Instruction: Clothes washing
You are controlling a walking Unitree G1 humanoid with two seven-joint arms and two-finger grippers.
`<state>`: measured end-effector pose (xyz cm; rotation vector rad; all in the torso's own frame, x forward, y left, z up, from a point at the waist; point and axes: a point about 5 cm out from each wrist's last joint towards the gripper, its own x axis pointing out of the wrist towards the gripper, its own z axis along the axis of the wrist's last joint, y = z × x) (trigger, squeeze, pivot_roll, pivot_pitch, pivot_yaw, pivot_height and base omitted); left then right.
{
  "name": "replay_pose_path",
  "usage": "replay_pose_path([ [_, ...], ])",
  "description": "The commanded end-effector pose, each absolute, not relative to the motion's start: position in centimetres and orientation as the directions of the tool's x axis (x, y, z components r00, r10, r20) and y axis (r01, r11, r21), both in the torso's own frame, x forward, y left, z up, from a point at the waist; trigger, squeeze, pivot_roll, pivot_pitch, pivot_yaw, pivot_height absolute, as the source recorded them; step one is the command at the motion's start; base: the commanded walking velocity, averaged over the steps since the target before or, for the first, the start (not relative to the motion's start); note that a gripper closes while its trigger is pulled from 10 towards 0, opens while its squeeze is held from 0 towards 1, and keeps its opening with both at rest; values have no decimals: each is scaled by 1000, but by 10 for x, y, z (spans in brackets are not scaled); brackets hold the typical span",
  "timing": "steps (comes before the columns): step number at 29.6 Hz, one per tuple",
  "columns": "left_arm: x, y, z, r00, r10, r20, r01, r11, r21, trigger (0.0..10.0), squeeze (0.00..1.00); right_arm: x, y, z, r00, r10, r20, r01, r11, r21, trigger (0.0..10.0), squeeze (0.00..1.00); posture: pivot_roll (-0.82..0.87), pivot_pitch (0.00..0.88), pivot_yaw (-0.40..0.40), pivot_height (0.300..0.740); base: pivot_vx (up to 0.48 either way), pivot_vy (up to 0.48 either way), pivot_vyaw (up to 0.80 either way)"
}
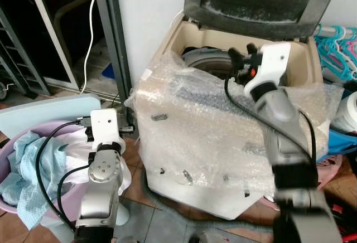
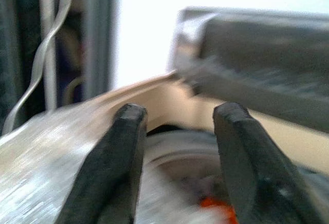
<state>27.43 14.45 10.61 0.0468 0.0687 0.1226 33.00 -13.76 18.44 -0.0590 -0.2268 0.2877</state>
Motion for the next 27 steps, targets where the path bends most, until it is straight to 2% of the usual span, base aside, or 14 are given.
replay_pose_path([
  [1, 275, 146, 108, 990, 124, -63, -120, 991, 59, 10000, 0, 323, -118, 196, 892, 362, 270, -336, 932, -136, 10000, 1000, -17, 0, -26, 740, 0, 480, 800],
  [13, 278, 147, 111, 992, 111, -53, -109, 993, 42, 10000, 0, 309, -101, 189, 886, 389, 254, -379, 921, -88, 10000, 1000, -13, 0, -19, 740, 0, 480, 676],
  [18, 277, 147, 113, 994, 101, -30, -100, 994, 33, 10000, 0, 312, -106, 187, 900, 365, 237, -350, 931, -103, 10000, 1000, -12, 0, -19, 740, 0, 480, 0],
  [19, 276, 148, 112, 993, 109, -35, -108, 994, 28, 10000, 0, 312, -109, 184, 911, 348, 222, -336, 938, -91, 10000, 0, -12, 0, -19, 740, 0, 480, 0],
  [21, 275, 149, 111, 993, 113, -41, -112, 993, 32, 10000, 0, 317, -120, 170, 953, 270, 137, -266, 963, -46, 10000, 0, -11, 0, -19, 740, 0, 480, 0],
  [24, 274, 152, 110, 991, 128, -42, -126, 991, 37, 10000, 0, 316, -126, 160, 965, 246, 94, -248, 969, 16, 10000, 0, -10, 0, -20, 740, 0, 429, 0],
  [27, 273, 155, 111, 990, 141, -32, -139, 989, 44, 10000, 0, 315, -128, 157, 966, 245, 88, -248, 968, 30, 10000, 0, -8, 0, -21, 740, 0, 0, 0],
])
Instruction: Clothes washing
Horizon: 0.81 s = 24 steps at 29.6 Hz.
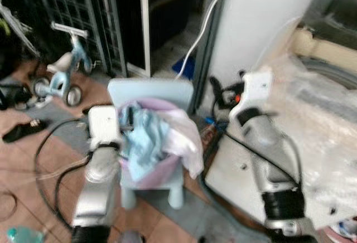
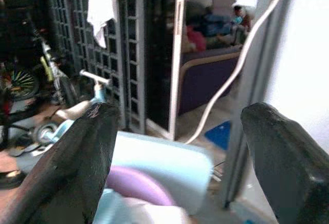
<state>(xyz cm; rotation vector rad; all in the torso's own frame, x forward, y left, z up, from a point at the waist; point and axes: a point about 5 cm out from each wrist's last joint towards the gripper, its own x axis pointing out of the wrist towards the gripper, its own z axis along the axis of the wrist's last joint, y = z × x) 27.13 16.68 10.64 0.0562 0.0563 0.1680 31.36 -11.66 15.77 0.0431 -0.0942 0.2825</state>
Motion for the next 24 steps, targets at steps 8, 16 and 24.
replay_pose_path([
  [8, 271, 157, 108, 988, 136, -76, -136, 991, 3, 10000, 0, 317, -118, 148, 963, 267, 38, -267, 964, -12, 10000, 0, -3, 0, -19, 740, 0, 0, 0],
  [16, 260, 169, 97, 987, 146, -71, -138, 985, 101, 10000, 0, 304, -114, 118, 952, 291, -91, -298, 952, -68, 10000, 0, 3, 0, -19, 740, 0, 0, 0],
  [24, 251, 180, 84, 986, 141, -89, -132, 986, 106, 10000, 0, 286, -153, 79, 985, 124, -120, -134, 988, -80, 10000, 0, 3, 0, -12, 740, 0, 0, 0],
])
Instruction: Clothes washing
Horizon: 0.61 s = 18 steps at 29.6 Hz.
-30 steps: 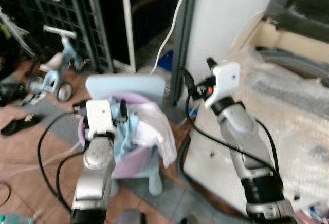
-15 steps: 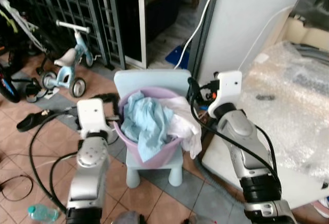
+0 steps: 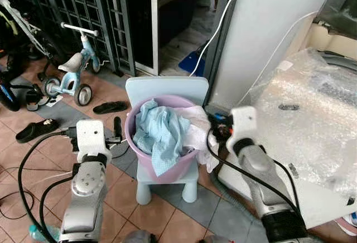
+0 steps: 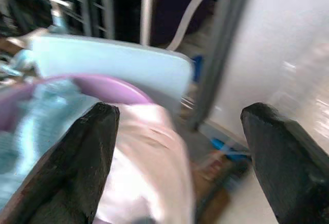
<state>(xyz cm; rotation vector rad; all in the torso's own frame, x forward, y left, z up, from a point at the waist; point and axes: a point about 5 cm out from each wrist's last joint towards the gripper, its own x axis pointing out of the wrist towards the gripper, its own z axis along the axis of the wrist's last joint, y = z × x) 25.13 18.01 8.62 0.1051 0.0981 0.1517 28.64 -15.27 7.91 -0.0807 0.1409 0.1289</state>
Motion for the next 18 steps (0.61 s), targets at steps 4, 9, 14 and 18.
replay_pose_path([
  [4, 252, 178, 79, 986, 123, -116, -114, 990, 81, 10000, 0, 281, -150, 68, 985, 140, -103, -157, 971, -179, 10000, 0, 2, 0, -6, 740, 0, 0, 0],
  [9, 252, 180, 76, 984, 125, -130, -115, 990, 80, 10000, 0, 288, -153, 70, 992, 100, -74, -112, 978, -178, 10000, 0, 3, 0, -4, 740, 0, 0, 0],
  [14, 252, 181, 76, 985, 121, -124, -112, 991, 79, 10000, 0, 288, -143, 70, 985, 158, -73, -171, 961, -219, 10000, 0, 4, 0, -15, 740, 0, 0, 0],
  [18, 251, 182, 76, 984, 127, -123, -116, 989, 88, 10000, 0, 293, -141, 70, 979, 166, -117, -186, 963, -195, 10000, 0, 1, 0, -20, 740, 279, 0, 0],
])
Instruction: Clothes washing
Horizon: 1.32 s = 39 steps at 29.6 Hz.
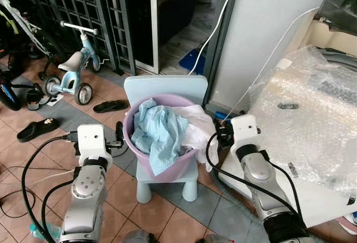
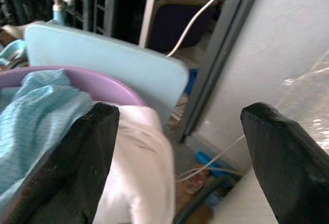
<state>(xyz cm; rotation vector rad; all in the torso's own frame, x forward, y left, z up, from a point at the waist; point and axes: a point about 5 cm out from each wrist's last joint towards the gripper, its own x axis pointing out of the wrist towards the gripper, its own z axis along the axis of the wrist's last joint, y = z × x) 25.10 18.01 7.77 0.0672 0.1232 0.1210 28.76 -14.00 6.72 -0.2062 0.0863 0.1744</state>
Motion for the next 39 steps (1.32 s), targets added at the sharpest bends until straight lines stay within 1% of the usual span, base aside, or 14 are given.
replay_pose_path([
  [1, 251, 182, 76, 985, 127, -121, -116, 989, 92, 10000, 0, 296, -142, 69, 975, 163, -151, -196, 951, -238, 10000, 0, 0, 0, -21, 740, 319, 0, 0],
  [3, 251, 181, 76, 985, 123, -120, -113, 989, 92, 10000, 0, 297, -144, 68, 972, 154, -176, -196, 948, -251, 10000, 0, -2, 0, -21, 740, 337, 0, 0],
  [4, 252, 181, 77, 986, 120, -118, -109, 990, 90, 10000, 0, 298, -144, 68, 968, 166, -189, -205, 957, -207, 10000, 0, -1, 0, -23, 740, 412, 0, 0],
  [5, 252, 181, 77, 986, 120, -118, -109, 990, 90, 10000, 0, 298, -144, 68, 968, 166, -189, -205, 957, -207, 10000, 0, -1, 0, -23, 740, 412, 0, 0],
  [6, 252, 181, 77, 985, 123, -117, -113, 990, 88, 10000, 0, 297, -140, 68, 958, 218, -185, -244, 961, -131, 10000, 0, 0, 0, -22, 740, 428, 0, 656],
  [11, 252, 181, 78, 985, 131, -115, -122, 989, 80, 10000, 0, 294, -130, 66, 942, 274, -194, -298, 948, -110, 10000, 0, 3, 0, -25, 740, 438, 0, 794],
  [15, 253, 181, 78, 983, 141, -115, -132, 988, 81, 10000, 0, 291, -121, 60, 909, 331, -254, -363, 928, -88, 10000, 0, 4, 0, -21, 740, 416, 0, 739],
  [18, 254, 182, 80, 982, 155, -109, -145, 986, 87, 10000, 0, 292, -121, 57, 898, 337, -284, -376, 922, -94, 10000, 0, 4, 0, -17, 740, 311, 0, 0],
  [25, 252, 180, 85, 977, 182, -109, -173, 981, 87, 10000, 0, 288, -119, 46, 843, 360, -400, -440, 889, -127, 10000, 0, 20, 0, -35, 740, 0, 0, 0],
  [30, 239, 177, 85, 972, 189, -140, -177, 980, 93, 10000, 0, 284, -115, 38, 796, 371, -479, -477, 871, -117, 10000, 0, 61, 0, -69, 740, 0, 0, 0],
  [35, 225, 175, 91, 968, 198, -154, -186, 978, 94, 10000, 0, 281, -102, 35, 720, 445, -533, -562, 824, -72, 10000, 0, 101, 42, -92, 740, 0, 0, 0],
  [36, 223, 175, 92, 966, 205, -155, -192, 977, 95, 10000, 0, 281, -100, 33, 703, 453, -549, -575, 816, -63, 10000, 0, 117, 70, -102, 740, 0, 0, 0],
  [37, 223, 175, 92, 966, 205, -155, -192, 977, 95, 10000, 0, 281, -100, 33, 703, 453, -549, -575, 816, -63, 10000, 0, 117, 70, -102, 740, 0, 0, 0],
  [39, 218, 178, 97, 961, 227, -156, -213, 972, 103, 10000, 0, 280, -97, 27, 670, 447, -593, -577, 816, -37, 10000, 0, 138, 75, -117, 740, 0, 0, 0],
])
